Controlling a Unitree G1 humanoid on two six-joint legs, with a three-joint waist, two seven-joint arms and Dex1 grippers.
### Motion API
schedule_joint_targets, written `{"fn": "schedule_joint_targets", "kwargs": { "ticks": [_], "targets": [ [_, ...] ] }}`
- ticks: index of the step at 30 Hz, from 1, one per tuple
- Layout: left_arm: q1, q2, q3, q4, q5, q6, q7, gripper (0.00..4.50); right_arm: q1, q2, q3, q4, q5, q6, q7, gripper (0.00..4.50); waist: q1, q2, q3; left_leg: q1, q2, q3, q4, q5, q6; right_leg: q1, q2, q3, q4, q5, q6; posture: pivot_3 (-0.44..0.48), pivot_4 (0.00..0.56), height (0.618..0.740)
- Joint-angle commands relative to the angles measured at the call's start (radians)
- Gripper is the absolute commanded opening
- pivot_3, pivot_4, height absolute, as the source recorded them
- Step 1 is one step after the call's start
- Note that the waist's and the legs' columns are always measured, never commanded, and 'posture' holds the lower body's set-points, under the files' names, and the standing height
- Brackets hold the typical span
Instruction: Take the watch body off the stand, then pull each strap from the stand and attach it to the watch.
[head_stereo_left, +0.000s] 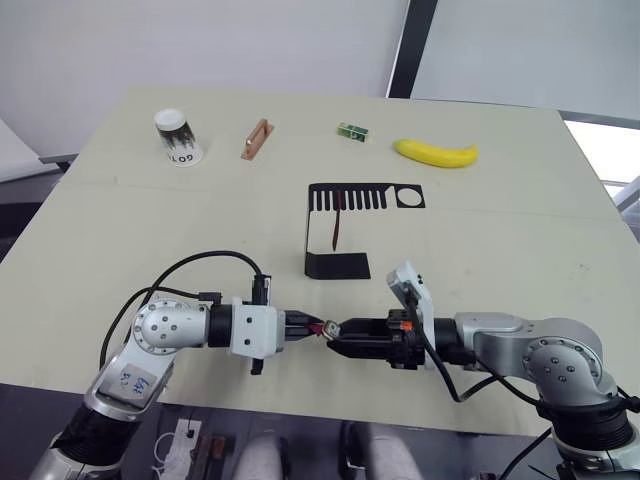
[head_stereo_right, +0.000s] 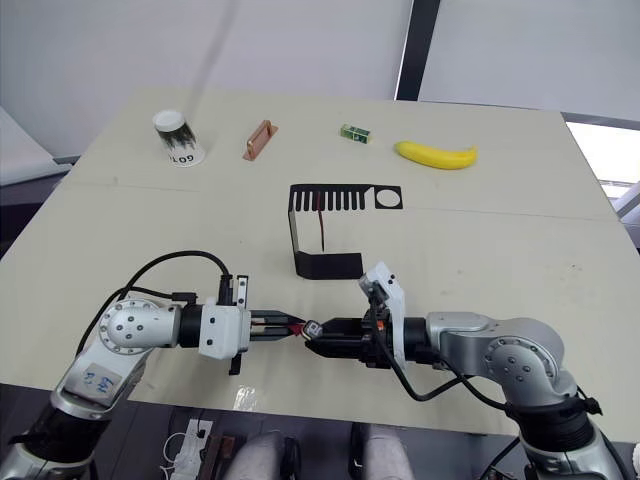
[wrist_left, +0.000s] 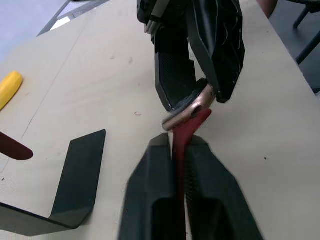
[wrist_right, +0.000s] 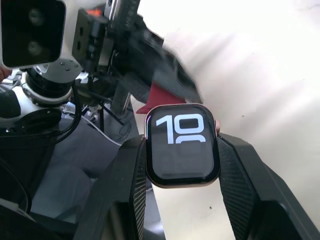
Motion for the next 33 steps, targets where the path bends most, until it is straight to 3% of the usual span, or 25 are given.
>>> {"fn": "schedule_joint_targets", "kwargs": {
  "ticks": [1,33],
  "targets": [
    [-0.010,-0.009,-0.003,-0.022,-0.003,0.004,0.015,0.00,0.004,0.010,-0.015,-0.018,0.033,0.004,-0.011,1.53,0.000,0.000,0.000,0.000,0.000,0.000,0.000,0.000,0.000,0.000,0.000,0.000,0.000,0.000,0.000,0.000,0.150,0.740],
    [-0.068,-0.040,-0.064,-0.083,0.039,0.159,0.045,0.00,-0.010,0.048,-0.018,-0.005,0.069,0.076,-0.061,1.53,0.000,0.000,0.000,0.000,0.000,0.000,0.000,0.000,0.000,0.000,0.000,0.000,0.000,0.000,0.000,0.000,0.150,0.740]
  ]
}}
